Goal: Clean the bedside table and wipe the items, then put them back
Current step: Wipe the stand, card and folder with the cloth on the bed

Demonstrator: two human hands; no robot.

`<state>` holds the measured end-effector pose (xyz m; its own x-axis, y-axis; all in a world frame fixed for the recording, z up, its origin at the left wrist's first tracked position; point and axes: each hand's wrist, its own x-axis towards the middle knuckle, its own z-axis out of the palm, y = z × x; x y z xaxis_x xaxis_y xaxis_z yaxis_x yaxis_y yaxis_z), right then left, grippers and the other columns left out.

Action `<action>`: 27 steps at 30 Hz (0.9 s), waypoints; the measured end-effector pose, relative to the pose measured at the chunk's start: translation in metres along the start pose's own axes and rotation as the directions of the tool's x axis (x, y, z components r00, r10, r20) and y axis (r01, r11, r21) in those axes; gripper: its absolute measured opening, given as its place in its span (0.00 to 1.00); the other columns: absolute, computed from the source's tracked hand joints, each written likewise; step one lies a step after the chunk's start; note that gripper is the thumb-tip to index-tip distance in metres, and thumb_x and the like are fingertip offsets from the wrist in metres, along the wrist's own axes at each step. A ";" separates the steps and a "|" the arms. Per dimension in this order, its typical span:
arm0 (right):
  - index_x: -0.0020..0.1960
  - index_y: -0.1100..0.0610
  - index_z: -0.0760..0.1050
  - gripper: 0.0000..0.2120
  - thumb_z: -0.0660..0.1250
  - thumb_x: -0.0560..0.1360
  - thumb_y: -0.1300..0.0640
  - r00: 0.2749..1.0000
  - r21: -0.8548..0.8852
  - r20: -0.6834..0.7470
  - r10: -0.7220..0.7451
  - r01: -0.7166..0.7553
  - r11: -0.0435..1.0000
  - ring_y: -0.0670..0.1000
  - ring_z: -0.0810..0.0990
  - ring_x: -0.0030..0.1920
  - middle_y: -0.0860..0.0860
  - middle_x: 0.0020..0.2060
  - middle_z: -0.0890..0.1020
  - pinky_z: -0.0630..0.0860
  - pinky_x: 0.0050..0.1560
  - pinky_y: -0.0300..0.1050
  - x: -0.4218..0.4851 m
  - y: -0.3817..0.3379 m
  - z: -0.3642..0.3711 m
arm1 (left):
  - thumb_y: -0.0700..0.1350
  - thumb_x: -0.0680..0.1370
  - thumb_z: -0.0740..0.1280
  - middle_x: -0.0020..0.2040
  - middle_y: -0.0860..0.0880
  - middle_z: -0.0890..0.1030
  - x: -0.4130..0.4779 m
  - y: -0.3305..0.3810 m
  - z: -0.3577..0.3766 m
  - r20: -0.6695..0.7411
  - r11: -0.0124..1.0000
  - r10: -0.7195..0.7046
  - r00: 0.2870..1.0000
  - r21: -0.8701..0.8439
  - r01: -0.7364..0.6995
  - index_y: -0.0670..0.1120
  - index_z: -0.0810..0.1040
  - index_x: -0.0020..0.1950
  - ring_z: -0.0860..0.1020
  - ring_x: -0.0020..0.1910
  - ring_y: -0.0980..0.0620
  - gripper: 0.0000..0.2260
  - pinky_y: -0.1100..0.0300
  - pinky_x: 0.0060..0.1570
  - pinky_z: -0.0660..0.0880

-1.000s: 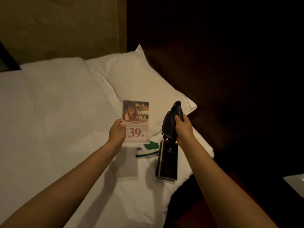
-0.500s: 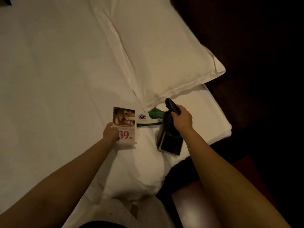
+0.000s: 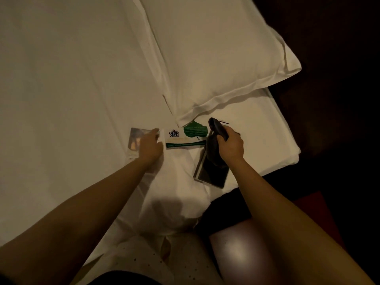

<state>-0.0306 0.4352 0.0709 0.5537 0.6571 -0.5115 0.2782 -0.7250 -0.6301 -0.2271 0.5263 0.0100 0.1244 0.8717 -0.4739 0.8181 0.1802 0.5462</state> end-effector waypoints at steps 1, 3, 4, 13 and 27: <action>0.69 0.59 0.68 0.18 0.58 0.79 0.62 1.000 -0.006 0.006 -0.001 0.001 1.000 0.60 0.74 0.62 0.61 0.62 0.76 0.69 0.63 0.47 0.002 0.001 0.001 | 0.33 0.76 0.61 0.66 0.37 0.74 0.004 0.007 0.006 0.054 0.999 -0.026 0.998 -0.046 0.028 0.40 0.66 0.71 0.73 0.64 0.40 0.23 0.53 0.62 0.71; 0.70 0.58 0.68 0.19 0.58 0.79 0.61 1.000 -0.020 0.021 -0.002 0.002 1.000 0.60 0.74 0.62 0.61 0.62 0.75 0.69 0.65 0.50 0.007 0.003 0.004 | 0.35 0.77 0.62 0.69 0.37 0.72 0.014 0.017 0.017 0.138 0.989 -0.109 0.984 -0.085 0.121 0.40 0.62 0.73 0.73 0.65 0.40 0.24 0.52 0.63 0.71; 0.70 0.58 0.67 0.19 0.58 0.79 0.61 1.000 -0.028 0.029 -0.003 0.004 1.000 0.60 0.73 0.62 0.61 0.62 0.75 0.70 0.65 0.51 0.008 0.004 0.005 | 0.36 0.77 0.63 0.68 0.37 0.72 0.019 0.020 0.022 0.153 0.984 -0.146 0.977 -0.075 0.159 0.39 0.62 0.72 0.73 0.65 0.40 0.24 0.53 0.63 0.71; 0.71 0.56 0.66 0.19 0.57 0.80 0.60 0.998 -0.094 0.048 -0.029 0.033 0.995 0.61 0.73 0.61 0.62 0.61 0.73 0.70 0.63 0.50 0.008 0.012 0.014 | 0.34 0.78 0.62 0.63 0.36 0.76 0.027 0.027 0.030 0.228 0.863 -0.385 0.894 -0.256 0.437 0.34 0.71 0.63 0.78 0.55 0.41 0.14 0.62 0.25 0.78; 0.75 0.56 0.58 0.24 0.58 0.79 0.61 0.901 -0.295 0.059 -0.429 0.426 0.855 0.58 0.60 0.72 0.60 0.73 0.62 0.61 0.73 0.50 -0.037 -0.048 0.038 | 0.33 0.78 0.59 0.43 0.42 0.77 -0.050 0.068 -0.026 0.227 0.629 -0.122 0.966 -0.736 0.252 0.44 0.69 0.41 0.79 0.40 0.49 0.09 0.63 0.33 0.81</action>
<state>-0.0941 0.4532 0.0980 0.3332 0.9156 -0.2253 0.7054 -0.4006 -0.5847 -0.1921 0.5074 0.0890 0.1481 0.7171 -0.6810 0.1324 0.6680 0.7322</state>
